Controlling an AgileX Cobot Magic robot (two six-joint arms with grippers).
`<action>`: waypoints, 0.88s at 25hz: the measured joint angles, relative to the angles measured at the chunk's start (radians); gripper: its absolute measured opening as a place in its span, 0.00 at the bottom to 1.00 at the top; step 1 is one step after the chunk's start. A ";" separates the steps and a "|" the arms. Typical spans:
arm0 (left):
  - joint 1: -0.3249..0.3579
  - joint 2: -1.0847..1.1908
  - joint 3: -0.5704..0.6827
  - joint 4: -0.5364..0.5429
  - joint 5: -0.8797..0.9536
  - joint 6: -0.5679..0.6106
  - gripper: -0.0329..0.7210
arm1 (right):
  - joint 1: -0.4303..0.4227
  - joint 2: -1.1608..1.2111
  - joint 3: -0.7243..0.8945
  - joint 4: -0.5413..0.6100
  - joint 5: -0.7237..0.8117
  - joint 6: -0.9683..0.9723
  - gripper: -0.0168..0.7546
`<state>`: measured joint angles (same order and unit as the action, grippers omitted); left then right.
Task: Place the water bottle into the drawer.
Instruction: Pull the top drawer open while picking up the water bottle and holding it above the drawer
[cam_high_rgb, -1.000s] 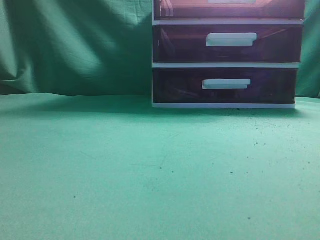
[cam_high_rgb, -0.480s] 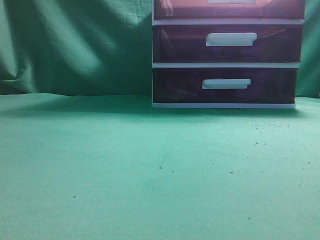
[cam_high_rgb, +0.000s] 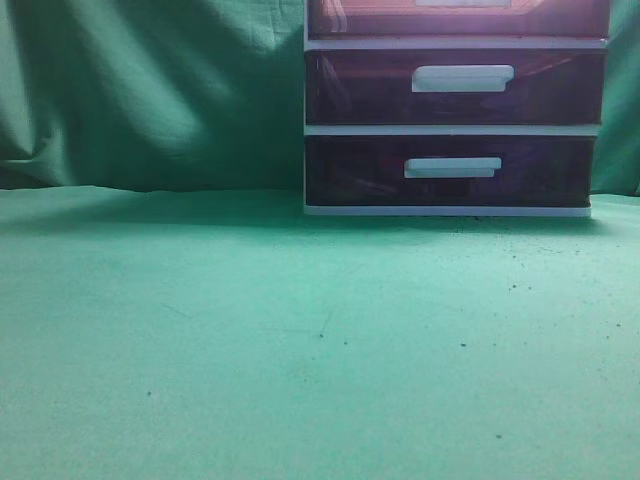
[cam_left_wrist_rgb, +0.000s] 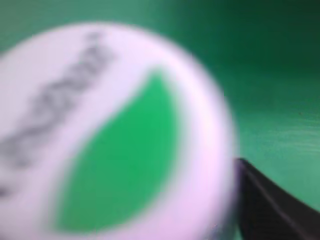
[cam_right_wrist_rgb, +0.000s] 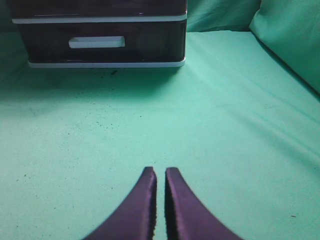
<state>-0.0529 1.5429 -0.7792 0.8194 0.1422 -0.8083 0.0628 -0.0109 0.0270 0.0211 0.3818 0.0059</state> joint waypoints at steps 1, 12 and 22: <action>0.000 0.005 -0.002 0.003 0.000 0.000 0.70 | 0.000 0.000 0.000 0.000 0.000 0.000 0.09; 0.000 -0.019 -0.005 0.009 0.014 0.000 0.44 | 0.000 0.000 0.000 0.000 0.000 0.000 0.09; -0.140 -0.415 -0.005 -0.081 0.028 0.000 0.44 | 0.000 0.000 0.000 -0.002 0.000 0.000 0.09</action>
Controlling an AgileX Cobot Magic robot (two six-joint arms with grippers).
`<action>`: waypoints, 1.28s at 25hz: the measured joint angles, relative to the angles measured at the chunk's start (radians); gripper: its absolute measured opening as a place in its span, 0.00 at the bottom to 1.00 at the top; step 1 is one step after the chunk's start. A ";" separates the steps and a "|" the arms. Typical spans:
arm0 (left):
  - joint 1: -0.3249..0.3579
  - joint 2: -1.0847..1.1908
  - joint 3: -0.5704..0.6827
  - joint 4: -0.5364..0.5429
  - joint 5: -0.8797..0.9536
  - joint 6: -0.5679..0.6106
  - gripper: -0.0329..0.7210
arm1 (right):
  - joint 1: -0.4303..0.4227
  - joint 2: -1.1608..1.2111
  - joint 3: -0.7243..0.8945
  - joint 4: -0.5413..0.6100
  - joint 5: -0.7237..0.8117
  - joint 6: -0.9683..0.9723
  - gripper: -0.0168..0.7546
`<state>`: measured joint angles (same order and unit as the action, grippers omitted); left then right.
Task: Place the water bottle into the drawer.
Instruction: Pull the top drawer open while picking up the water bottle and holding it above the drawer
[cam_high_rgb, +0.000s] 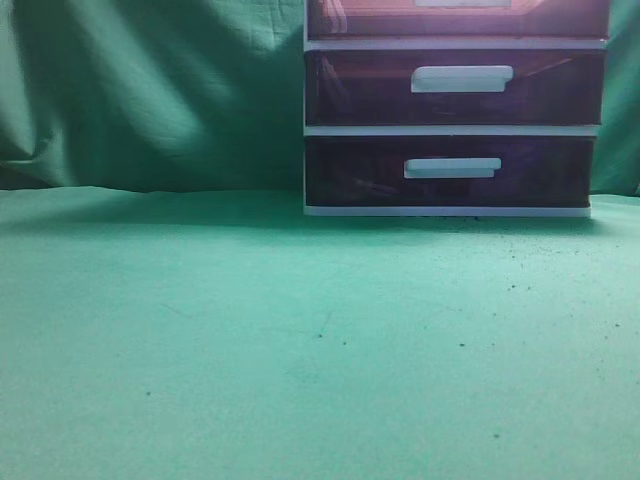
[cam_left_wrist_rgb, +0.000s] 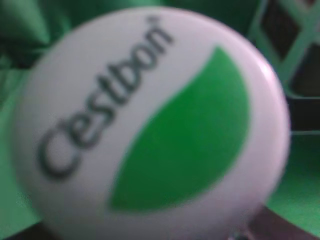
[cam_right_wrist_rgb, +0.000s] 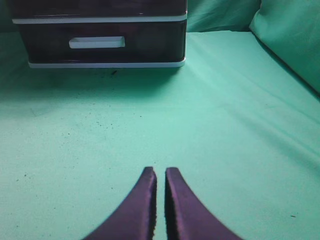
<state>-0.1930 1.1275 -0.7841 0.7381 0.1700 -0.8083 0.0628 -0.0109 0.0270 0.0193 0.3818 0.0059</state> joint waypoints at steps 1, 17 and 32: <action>-0.041 -0.044 0.000 0.000 0.000 0.000 0.44 | 0.000 0.000 0.000 0.000 -0.008 0.000 0.09; -0.384 -0.202 0.006 0.081 0.040 0.013 0.44 | 0.000 0.090 -0.237 0.115 -0.461 -0.056 0.09; -0.384 -0.198 0.006 0.081 0.040 0.013 0.44 | 0.050 0.946 -0.749 0.094 -0.158 -0.545 0.09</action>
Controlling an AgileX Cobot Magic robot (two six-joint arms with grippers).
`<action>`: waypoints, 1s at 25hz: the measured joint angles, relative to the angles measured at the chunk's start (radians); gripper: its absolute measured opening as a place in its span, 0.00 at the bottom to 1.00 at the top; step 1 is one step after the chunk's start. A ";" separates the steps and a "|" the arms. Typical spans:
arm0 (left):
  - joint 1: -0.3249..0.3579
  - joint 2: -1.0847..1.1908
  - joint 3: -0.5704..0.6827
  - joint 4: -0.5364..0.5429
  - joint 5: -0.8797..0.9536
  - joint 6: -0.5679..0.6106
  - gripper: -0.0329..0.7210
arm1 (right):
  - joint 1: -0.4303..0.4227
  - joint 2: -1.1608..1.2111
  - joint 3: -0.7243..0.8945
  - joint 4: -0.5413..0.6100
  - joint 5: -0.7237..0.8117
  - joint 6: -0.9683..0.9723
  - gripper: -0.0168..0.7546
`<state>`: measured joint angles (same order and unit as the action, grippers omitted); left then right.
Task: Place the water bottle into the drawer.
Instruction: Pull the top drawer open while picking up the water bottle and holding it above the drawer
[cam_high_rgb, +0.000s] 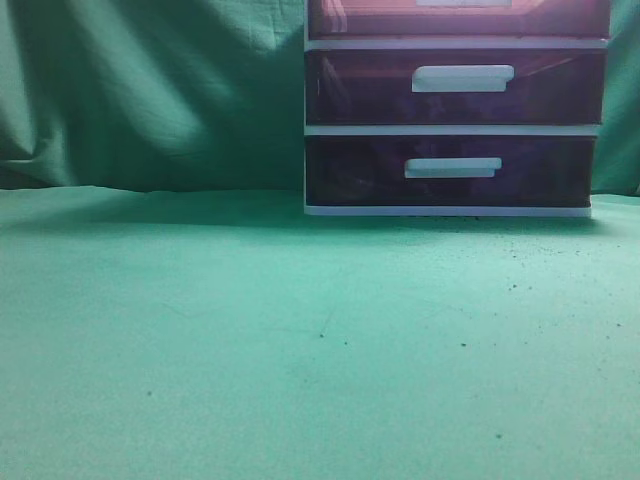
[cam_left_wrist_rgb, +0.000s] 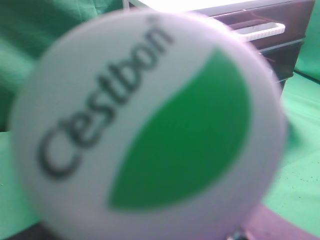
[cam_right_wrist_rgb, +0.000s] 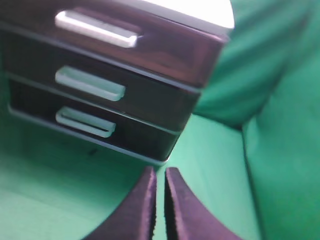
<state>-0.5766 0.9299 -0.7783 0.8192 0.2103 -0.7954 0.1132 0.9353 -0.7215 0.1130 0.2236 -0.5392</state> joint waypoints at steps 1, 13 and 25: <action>0.000 0.000 0.000 0.000 0.000 0.000 0.44 | 0.024 0.047 -0.032 -0.003 -0.008 -0.112 0.09; -0.002 0.000 0.001 -0.004 0.000 0.000 0.44 | 0.130 0.544 -0.184 -0.017 -0.579 -0.813 0.42; -0.002 0.000 0.001 -0.007 0.000 0.002 0.44 | 0.130 0.823 -0.456 -0.127 -0.604 -0.843 0.46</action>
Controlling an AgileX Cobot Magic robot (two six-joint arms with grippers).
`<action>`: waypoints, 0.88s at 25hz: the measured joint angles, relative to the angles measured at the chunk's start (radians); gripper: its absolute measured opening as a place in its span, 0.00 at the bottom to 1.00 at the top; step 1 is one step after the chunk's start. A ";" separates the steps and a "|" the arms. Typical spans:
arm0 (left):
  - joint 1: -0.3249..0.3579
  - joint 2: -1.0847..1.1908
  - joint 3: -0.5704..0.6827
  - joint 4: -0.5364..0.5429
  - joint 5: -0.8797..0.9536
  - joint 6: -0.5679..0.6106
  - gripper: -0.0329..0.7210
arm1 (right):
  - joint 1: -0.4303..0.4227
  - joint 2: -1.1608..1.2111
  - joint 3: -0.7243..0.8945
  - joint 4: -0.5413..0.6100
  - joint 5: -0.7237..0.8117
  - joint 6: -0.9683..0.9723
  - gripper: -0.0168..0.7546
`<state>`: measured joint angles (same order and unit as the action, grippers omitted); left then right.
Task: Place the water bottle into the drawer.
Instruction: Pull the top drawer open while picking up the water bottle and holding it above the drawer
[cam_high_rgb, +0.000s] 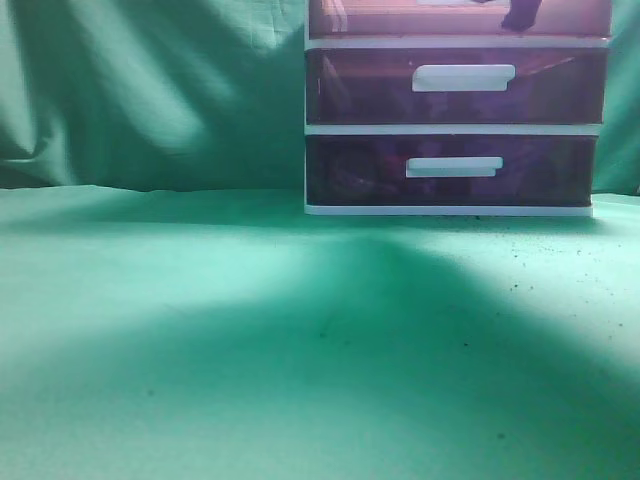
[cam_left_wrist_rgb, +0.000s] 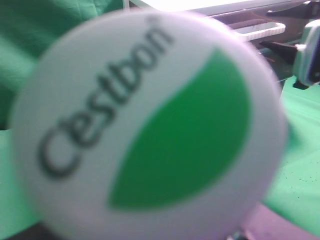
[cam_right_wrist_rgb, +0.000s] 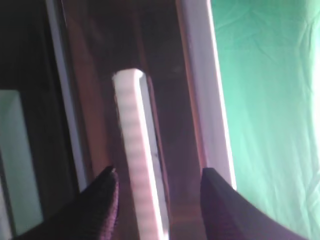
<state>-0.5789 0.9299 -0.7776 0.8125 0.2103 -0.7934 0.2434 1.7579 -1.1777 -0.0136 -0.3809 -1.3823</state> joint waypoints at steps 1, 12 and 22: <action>0.000 0.000 0.000 0.000 0.000 0.000 0.44 | 0.000 0.019 -0.018 -0.005 0.000 0.000 0.46; 0.000 0.000 0.000 0.011 0.000 0.000 0.44 | 0.000 0.090 -0.076 -0.035 -0.021 -0.047 0.14; 0.000 0.000 0.000 0.012 0.000 0.000 0.44 | 0.000 -0.096 0.195 -0.072 -0.074 -0.049 0.14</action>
<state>-0.5789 0.9299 -0.7776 0.8247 0.2103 -0.7934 0.2434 1.6619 -0.9823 -0.0853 -0.4550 -1.4318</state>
